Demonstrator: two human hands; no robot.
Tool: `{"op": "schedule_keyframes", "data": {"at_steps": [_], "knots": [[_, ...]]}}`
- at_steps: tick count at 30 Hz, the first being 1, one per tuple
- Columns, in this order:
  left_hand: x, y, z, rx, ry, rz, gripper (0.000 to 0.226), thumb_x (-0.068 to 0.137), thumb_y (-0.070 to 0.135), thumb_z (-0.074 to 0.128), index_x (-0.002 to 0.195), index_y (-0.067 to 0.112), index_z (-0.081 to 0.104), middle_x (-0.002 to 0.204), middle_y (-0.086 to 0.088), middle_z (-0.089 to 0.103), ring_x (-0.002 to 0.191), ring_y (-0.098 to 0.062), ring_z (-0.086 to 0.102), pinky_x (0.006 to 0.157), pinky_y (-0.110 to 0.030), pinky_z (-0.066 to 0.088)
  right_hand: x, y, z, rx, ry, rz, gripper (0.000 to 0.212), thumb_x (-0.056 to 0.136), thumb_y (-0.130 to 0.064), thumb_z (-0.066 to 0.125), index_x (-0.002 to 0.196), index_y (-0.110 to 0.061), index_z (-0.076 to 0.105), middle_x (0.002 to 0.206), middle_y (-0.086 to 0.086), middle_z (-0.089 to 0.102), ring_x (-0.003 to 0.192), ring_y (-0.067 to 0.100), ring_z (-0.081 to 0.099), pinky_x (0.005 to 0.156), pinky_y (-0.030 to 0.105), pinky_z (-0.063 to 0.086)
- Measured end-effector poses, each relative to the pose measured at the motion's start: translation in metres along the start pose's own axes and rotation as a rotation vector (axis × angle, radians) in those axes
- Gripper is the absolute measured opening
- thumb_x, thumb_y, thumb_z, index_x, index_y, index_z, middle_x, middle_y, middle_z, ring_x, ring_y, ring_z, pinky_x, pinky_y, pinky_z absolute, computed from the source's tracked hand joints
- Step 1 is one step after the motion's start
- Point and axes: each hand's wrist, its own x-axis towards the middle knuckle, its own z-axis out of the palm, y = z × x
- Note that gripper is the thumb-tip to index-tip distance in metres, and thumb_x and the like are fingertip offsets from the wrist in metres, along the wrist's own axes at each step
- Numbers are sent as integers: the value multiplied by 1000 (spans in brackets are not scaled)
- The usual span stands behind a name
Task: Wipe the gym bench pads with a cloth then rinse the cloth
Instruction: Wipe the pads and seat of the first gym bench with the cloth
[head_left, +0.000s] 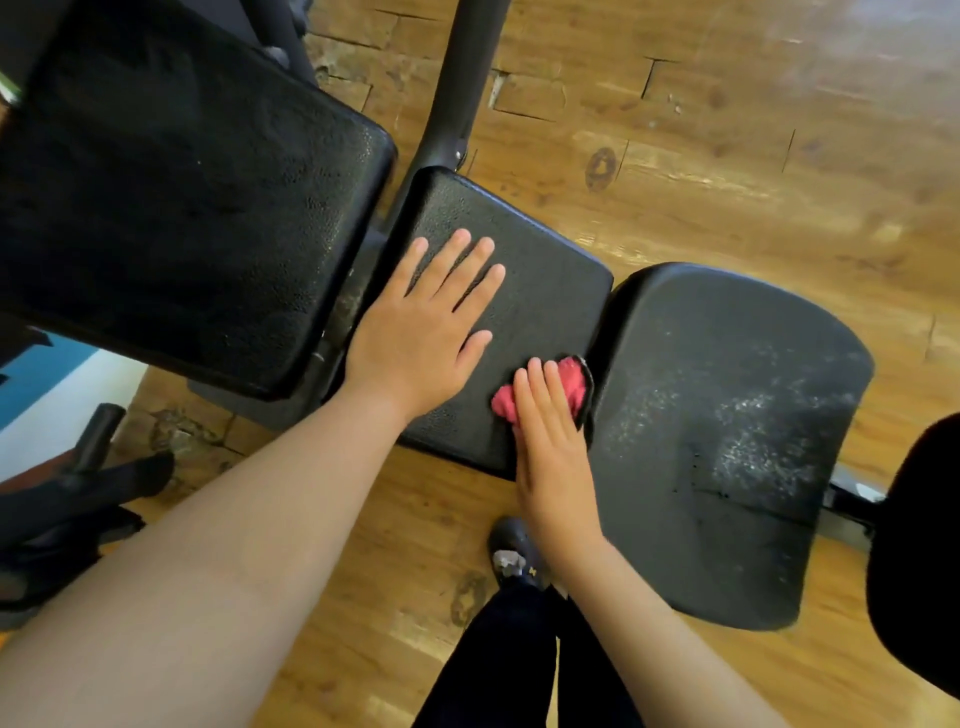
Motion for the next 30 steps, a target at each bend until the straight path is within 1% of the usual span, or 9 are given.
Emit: {"op": "schedule_keyframes", "data": {"at_steps": [2,5,9,14,16,22,24,27,30], "knots": [[0,0,-1,7,-6,1,61,98,44,25,151,14,30,160,-9,22,148,-26,18,119,-48,13,16,2,-2,-11,58,43,59,95,8,44,149,-6,25,157,4,19,148,18,10,119,41,17],[-1,0,0,6,-8,6,62,98,44,23,152,14,28,160,-9,21,148,-26,17,120,-48,12,4,-9,7,-22,108,151,63,94,12,41,150,-7,22,159,4,14,149,17,7,120,38,15],[-1,-1,0,9,4,5,61,98,44,23,152,15,29,160,-9,22,148,-26,17,120,-48,12,-38,-17,16,-21,31,142,84,84,23,47,152,-14,14,161,3,12,149,18,5,116,51,24],[-1,0,1,16,3,8,61,98,43,23,151,14,29,160,-9,22,148,-27,17,119,-49,13,-38,-32,25,7,31,220,94,76,28,44,152,-15,11,161,4,11,149,17,1,112,59,26],[0,1,0,4,10,5,60,98,42,25,151,14,31,159,-10,24,148,-27,19,119,-49,13,-27,-48,34,22,21,155,98,74,28,47,152,-17,10,161,4,11,149,18,3,111,61,26],[0,1,-1,9,26,0,59,98,41,23,150,14,32,159,-10,25,148,-27,19,119,-48,13,-25,-39,30,-48,21,-56,66,85,13,40,147,-7,29,156,8,26,148,20,14,120,35,15],[-1,1,0,8,23,2,59,98,41,24,150,14,32,159,-10,25,147,-27,20,119,-49,14,-34,-30,24,-70,40,-7,72,83,18,46,148,-7,27,156,8,25,148,21,14,119,37,17],[0,1,1,14,26,-1,59,98,41,25,150,14,32,159,-10,25,148,-27,19,119,-49,14,-32,-49,34,-91,93,193,83,82,19,51,151,-11,16,160,6,14,149,18,5,118,42,16],[0,1,1,9,29,-3,60,97,42,26,150,14,32,159,-10,25,148,-27,19,119,-49,13,-23,-71,46,-44,81,218,64,98,-2,46,152,-9,12,161,8,8,149,19,1,117,47,19]]}}
